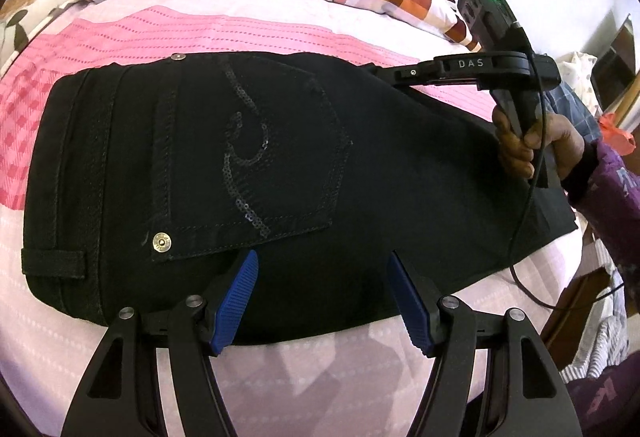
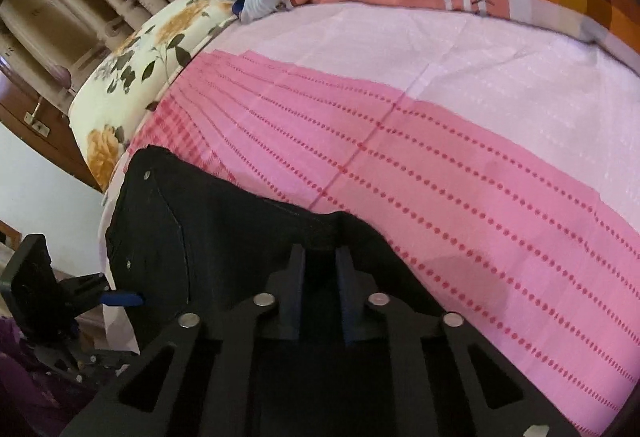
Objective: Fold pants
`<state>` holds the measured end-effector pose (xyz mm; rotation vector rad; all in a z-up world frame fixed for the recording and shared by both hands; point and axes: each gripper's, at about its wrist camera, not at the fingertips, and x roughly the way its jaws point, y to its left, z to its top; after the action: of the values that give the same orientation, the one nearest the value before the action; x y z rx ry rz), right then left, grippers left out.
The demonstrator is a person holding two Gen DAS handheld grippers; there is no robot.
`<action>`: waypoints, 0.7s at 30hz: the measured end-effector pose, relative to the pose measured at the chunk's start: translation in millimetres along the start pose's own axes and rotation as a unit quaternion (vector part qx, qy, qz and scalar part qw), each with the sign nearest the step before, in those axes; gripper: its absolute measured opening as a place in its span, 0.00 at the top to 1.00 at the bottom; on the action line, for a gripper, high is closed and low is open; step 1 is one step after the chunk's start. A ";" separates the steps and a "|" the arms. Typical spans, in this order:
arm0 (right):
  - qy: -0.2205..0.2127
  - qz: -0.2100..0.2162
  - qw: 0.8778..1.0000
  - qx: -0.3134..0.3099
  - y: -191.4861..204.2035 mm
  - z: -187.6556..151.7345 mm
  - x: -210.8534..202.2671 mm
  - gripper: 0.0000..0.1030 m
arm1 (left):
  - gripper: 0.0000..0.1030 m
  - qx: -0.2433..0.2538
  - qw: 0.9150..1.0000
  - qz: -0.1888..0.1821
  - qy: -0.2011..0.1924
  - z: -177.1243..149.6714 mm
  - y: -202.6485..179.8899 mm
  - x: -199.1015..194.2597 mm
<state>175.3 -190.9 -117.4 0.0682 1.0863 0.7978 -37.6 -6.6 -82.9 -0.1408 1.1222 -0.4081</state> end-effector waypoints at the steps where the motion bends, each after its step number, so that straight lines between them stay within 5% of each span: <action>1: -0.007 -0.004 1.000 -0.003 0.3 -0.6 -1.8 0.90 | 0.34 0.001 1.000 0.000 0.000 0.6 -0.5 1.1; 12: -0.045 -0.067 0.997 0.008 -2.9 18.3 10.9 0.96 | 0.33 0.031 0.999 0.016 -0.012 -7.3 -8.1 3.2; 16: -0.055 -0.020 0.997 0.049 -16.7 15.3 2.1 0.89 | 0.33 0.021 1.000 0.006 -0.011 -8.1 -3.8 -0.4; 21: -0.154 0.052 0.978 0.129 -18.7 -17.9 -65.1 0.81 | 0.33 -0.022 1.000 -0.011 -0.015 -2.8 13.8 -7.8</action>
<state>156.6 -249.8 -84.5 0.4562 0.8905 0.7081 -39.6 9.3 -81.8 -0.1986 1.1010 -0.4003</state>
